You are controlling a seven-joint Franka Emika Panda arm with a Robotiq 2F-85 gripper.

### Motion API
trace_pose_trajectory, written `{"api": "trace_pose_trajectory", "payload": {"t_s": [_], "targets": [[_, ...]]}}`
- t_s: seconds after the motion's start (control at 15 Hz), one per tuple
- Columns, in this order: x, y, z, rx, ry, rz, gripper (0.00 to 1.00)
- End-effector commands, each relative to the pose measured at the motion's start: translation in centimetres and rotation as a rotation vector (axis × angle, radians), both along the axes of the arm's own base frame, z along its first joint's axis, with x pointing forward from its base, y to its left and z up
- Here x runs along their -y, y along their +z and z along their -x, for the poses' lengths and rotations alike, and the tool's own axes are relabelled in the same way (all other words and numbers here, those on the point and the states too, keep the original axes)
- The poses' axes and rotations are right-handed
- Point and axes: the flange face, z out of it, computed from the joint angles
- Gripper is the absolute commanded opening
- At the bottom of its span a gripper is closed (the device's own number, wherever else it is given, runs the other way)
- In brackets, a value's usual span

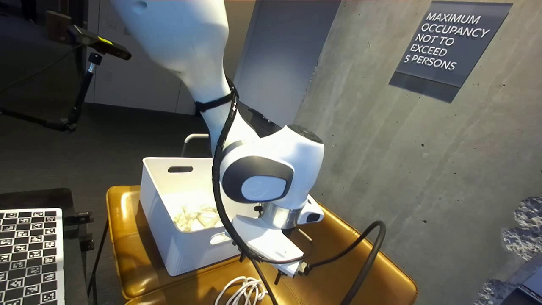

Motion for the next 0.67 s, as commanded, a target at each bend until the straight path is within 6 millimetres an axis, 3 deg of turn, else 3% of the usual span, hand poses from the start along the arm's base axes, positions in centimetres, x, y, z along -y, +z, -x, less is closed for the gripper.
{"api": "trace_pose_trajectory", "payload": {"t_s": [0.0, 0.6], "targets": [[0.5, -3.3, -2.4, 0.028, -0.027, -0.068, 1.0], [1.9, -13.8, -5.1, -0.037, -0.128, -0.134, 1.0]]}}
